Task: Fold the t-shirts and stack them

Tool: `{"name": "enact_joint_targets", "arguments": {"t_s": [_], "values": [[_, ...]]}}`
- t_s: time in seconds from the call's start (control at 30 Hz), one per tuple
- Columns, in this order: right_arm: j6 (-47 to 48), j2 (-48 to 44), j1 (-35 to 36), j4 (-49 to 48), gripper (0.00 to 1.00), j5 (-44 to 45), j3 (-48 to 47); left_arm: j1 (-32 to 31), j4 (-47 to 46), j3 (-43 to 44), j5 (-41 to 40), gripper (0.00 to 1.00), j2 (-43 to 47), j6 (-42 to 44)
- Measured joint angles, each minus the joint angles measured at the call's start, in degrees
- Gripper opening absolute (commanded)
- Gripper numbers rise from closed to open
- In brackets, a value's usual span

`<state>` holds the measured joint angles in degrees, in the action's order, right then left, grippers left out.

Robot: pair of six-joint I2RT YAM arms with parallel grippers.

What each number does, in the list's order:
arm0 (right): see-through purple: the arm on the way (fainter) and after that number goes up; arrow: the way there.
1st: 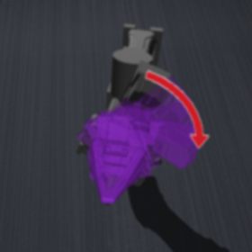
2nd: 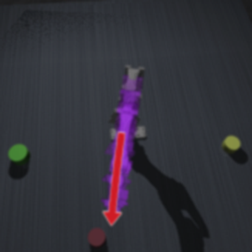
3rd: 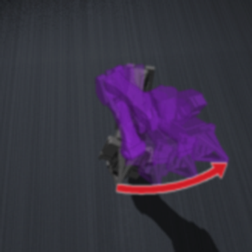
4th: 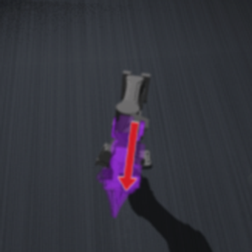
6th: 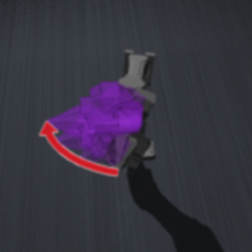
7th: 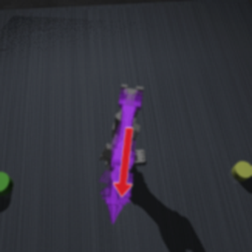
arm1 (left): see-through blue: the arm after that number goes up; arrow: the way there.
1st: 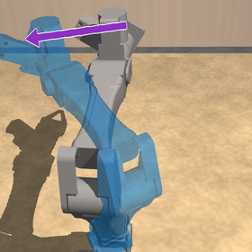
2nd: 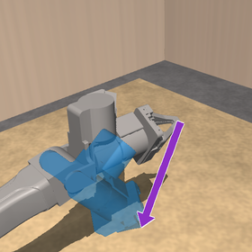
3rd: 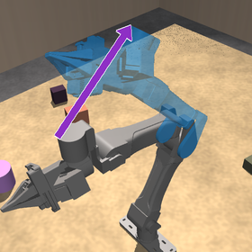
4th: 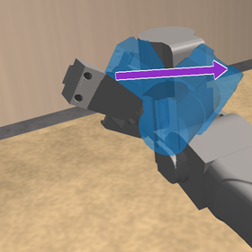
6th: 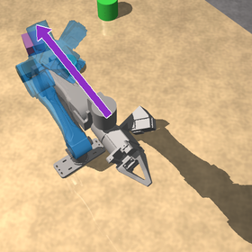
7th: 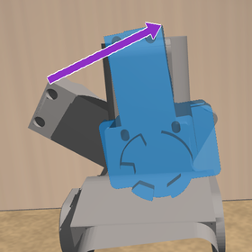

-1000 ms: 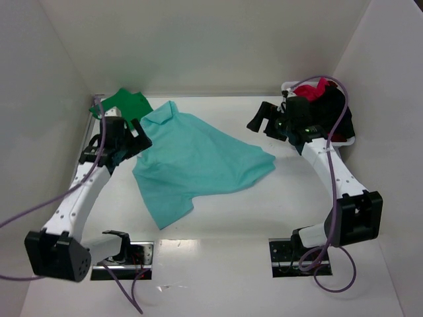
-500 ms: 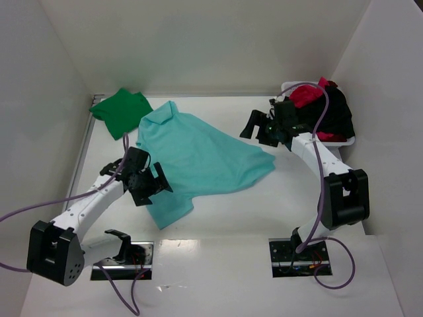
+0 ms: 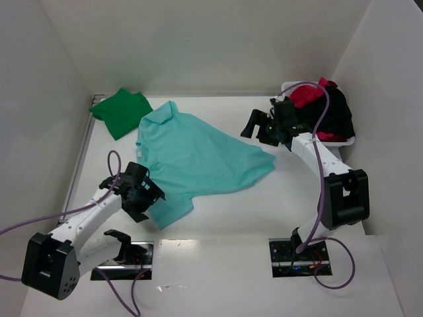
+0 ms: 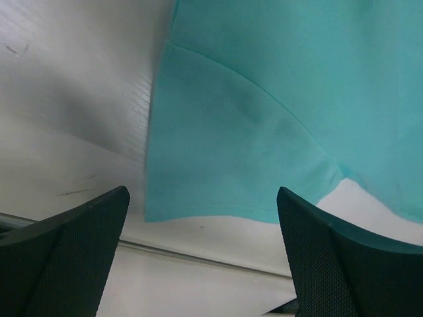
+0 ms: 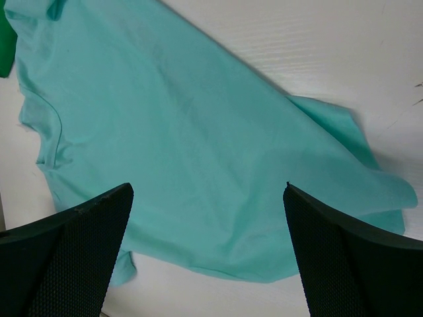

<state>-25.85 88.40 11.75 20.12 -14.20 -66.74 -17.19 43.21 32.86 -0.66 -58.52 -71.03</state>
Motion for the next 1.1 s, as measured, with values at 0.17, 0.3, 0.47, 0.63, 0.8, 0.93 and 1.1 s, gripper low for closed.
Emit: {"name": "enact_joint_targets", "arguments": {"t_s": [0.17,0.3,0.47,0.63,0.8,0.93,1.1], "values": [[0.0,0.0,0.0,0.0,1.0,0.4,0.0,0.0,-1.0,-2.4,-1.2,1.0,-2.1,-2.9],[0.0,0.0,0.0,0.0,1.0,0.4,0.0,0.0,-0.8,-3.5,-0.8,1.0,-5.5,-3.3],[0.0,0.0,0.0,0.0,1.0,0.5,0.0,0.0,-0.2,-2.2,-0.8,0.88,-8.5,-3.1],[0.0,0.0,0.0,0.0,1.0,0.8,0.0,0.0,0.4,-1.8,-0.7,0.69,-9.6,-2.8],[0.0,0.0,0.0,0.0,1.0,1.3,-0.1,0.0,-0.1,-1.8,-0.5,0.55,-9.6,-2.9],[0.0,0.0,0.0,0.0,1.0,1.4,-0.4,0.0,-1.8,-1.4,-1.0,0.41,-9.7,-2.8],[0.2,0.0,0.0,0.0,1.0,1.4,-0.5,0.0,-3.6,-0.9,-1.6,0.05,-10.2,-2.9]]}}
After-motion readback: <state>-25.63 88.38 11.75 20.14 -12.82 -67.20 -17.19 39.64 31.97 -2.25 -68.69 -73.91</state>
